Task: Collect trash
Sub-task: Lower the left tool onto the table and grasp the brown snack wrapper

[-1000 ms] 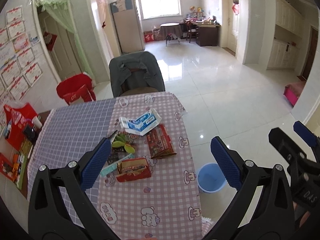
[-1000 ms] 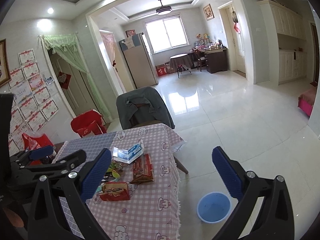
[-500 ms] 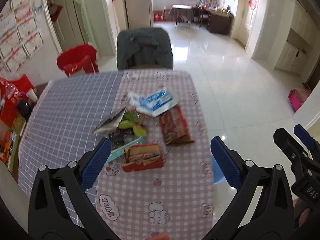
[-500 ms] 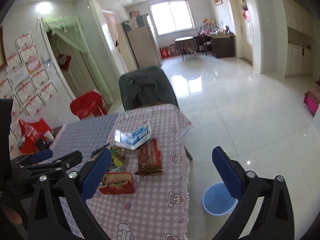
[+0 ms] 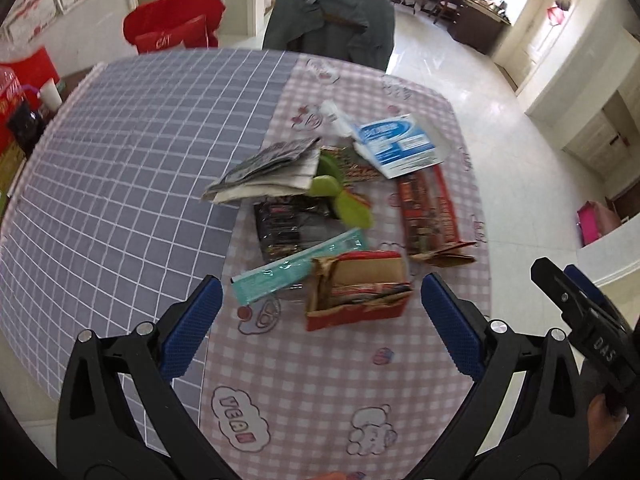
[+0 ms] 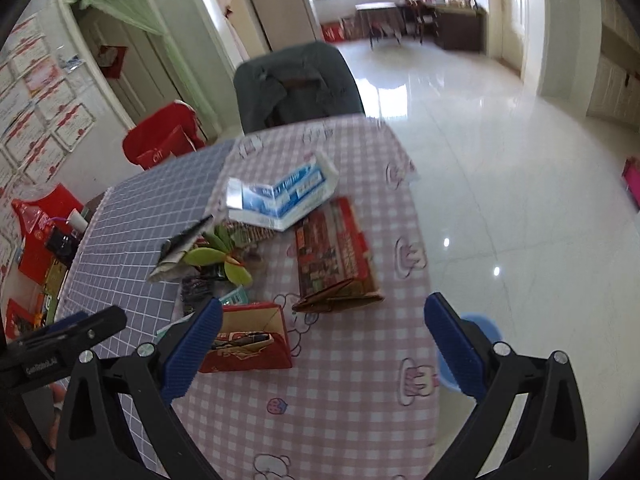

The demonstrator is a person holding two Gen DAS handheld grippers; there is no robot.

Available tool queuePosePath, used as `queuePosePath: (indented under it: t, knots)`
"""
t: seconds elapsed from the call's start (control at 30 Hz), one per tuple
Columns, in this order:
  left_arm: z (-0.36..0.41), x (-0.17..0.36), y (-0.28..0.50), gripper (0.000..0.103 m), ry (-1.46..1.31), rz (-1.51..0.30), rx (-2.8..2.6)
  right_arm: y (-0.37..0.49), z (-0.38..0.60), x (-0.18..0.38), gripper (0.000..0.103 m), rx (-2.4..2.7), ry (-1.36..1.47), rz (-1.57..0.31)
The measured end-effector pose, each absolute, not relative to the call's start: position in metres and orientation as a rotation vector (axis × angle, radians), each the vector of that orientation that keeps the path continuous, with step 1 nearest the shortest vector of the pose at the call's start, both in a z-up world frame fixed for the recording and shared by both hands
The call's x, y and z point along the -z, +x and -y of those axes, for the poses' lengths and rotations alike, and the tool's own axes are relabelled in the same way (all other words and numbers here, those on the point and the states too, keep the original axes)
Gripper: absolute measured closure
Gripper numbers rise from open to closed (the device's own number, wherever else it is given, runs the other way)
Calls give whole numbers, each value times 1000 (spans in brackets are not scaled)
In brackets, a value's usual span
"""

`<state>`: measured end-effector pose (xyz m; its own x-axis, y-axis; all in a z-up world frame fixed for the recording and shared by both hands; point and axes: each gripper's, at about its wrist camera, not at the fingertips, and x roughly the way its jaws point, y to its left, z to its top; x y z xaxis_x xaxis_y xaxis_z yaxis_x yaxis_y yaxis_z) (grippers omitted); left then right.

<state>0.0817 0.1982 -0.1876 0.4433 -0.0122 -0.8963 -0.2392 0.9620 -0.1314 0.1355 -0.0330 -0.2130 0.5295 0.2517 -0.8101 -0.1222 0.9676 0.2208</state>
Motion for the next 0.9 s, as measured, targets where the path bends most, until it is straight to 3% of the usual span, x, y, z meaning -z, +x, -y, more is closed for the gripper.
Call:
queuePosePath:
  t: [0.53,0.9]
  knots:
    - [-210,281,118,13,-365,-1216,15,158,12,276,4,-194,172,-1120]
    - [-185,319,122,13,-272,-1255,79,147,37,309,4,-133,280,-1203]
